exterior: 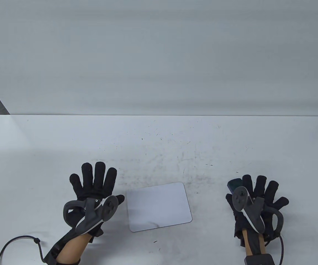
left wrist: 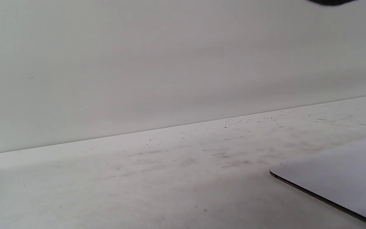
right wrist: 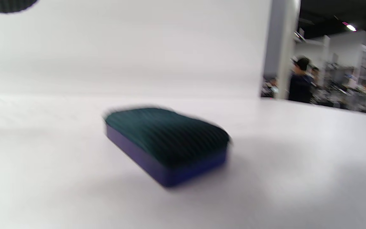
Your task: Wipe the whiteboard with a whiteboard eraser
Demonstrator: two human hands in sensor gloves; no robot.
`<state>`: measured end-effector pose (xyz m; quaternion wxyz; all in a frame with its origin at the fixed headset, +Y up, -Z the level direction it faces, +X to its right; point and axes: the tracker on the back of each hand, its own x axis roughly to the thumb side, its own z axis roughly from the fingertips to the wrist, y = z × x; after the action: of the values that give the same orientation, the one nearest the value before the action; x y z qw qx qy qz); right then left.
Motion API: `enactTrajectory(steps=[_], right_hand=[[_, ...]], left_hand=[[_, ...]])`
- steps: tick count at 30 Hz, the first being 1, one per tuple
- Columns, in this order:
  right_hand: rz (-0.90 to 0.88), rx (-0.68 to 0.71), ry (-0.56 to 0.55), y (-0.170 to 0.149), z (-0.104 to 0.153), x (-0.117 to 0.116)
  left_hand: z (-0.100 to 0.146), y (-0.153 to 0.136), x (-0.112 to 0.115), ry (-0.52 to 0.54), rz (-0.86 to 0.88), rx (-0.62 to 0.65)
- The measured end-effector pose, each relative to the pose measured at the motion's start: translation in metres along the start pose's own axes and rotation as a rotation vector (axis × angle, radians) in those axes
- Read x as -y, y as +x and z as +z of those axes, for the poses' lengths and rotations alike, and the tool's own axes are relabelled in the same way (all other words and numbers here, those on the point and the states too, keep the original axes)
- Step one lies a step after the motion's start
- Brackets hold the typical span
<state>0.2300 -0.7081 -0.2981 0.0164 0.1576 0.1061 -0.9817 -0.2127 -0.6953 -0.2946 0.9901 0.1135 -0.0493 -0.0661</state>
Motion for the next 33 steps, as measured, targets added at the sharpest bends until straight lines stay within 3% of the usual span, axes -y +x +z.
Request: enactTrajectory(steps=[3, 8, 16, 20, 33], right_hand=[[0.004, 0.137, -0.161, 0.017, 0.009, 0.017], [0.038, 0.282, -0.266, 0.044, 0.024, 0.029], [0.069, 0.409, -0.218, 0.076, 0.038, 0.020], [0.069, 0.418, -0.153, 0.079, 0.036, 0.011], [0.073, 0.368, -0.115, 0.080, 0.029, 0.006]], left_hand=[[0.000, 0.002, 0.000, -0.004, 0.000, 0.008], [0.001, 0.003, 0.000, -0.006, 0.001, 0.015], [0.005, 0.011, 0.007, -0.037, -0.003, 0.060], [0.009, 0.012, 0.010, -0.037, 0.003, 0.070], [0.010, 0.015, 0.011, -0.059, 0.032, 0.092]])
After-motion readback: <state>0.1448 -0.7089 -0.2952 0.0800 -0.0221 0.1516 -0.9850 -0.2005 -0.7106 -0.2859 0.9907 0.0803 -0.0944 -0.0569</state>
